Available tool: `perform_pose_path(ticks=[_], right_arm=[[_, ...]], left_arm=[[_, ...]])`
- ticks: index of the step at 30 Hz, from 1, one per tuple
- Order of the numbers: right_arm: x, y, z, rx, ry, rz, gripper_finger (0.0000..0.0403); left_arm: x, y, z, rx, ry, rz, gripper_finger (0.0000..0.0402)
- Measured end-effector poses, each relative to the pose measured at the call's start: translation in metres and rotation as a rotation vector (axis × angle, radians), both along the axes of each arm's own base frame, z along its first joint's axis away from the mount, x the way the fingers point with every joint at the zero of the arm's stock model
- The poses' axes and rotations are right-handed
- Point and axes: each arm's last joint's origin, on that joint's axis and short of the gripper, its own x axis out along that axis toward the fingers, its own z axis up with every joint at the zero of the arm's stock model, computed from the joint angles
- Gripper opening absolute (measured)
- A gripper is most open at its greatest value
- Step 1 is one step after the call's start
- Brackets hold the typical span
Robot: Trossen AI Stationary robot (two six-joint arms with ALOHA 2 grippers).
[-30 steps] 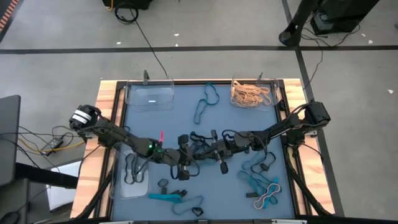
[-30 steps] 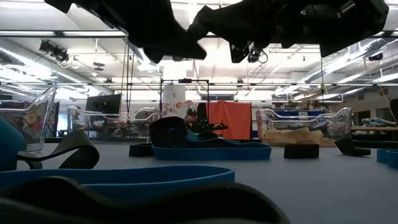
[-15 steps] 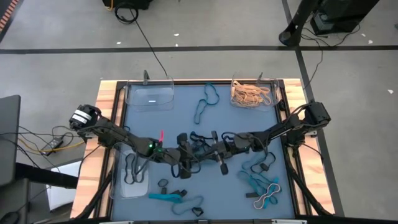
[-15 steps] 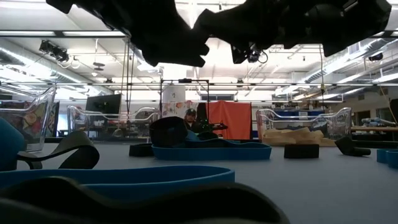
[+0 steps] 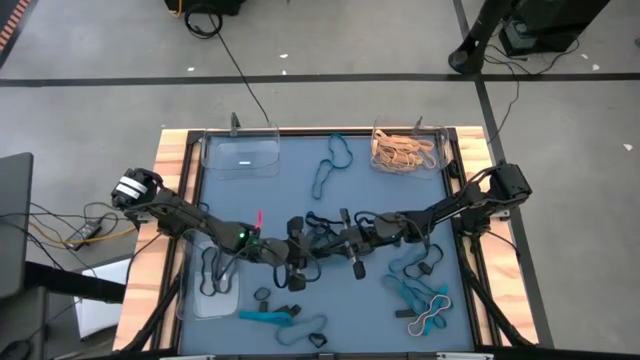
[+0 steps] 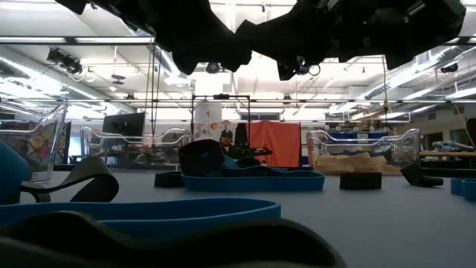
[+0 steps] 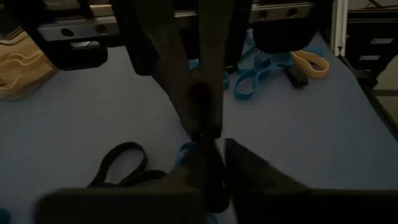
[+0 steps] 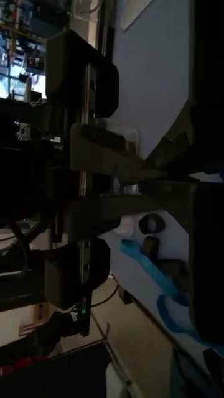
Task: Sort rubber bands into baskets
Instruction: Put the small black rubber band into the bottom left transparent bin
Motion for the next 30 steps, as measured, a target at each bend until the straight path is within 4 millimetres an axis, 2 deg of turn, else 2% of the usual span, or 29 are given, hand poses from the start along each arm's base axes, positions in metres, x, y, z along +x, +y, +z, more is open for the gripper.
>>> perform_pose_path(ticks=[2,6,10,15,19,22,25,30], right_arm=[[0.0,0.0,0.0,0.021,0.004,-0.016,0.0019],[0.0,-0.001,0.001,0.081,0.007,-0.078,0.004],[-0.001,0.002,0.003,0.077,-0.016,-0.15,0.0089],[-0.015,0.005,0.018,0.011,0.015,-0.392,0.0164],[-0.036,0.007,0.035,-0.053,0.052,-0.61,0.0212],[-0.05,0.007,0.043,-0.045,0.102,-0.645,0.0232],[-0.061,0.009,0.044,0.025,0.17,-0.621,0.0238],[-0.073,0.009,0.031,0.107,0.32,-0.646,0.0229]], left_arm=[[0.0,0.0,0.0,-0.01,0.002,-0.004,0.0013],[0.0,0.0,0.0,-0.046,-0.001,0.02,0.0012],[-0.005,0.0,0.007,-0.035,-0.003,0.039,0.0008],[-0.026,0.008,0.028,-0.045,0.014,0.122,0.0009],[-0.054,0.006,0.044,-0.102,0.081,0.139,0.0009],[-0.082,0.007,0.053,-0.179,0.161,0.177,0.0008],[-0.113,0.014,0.059,-0.262,0.286,0.262,0.0008],[-0.16,0.026,0.071,-0.353,0.523,0.494,0.0007]])
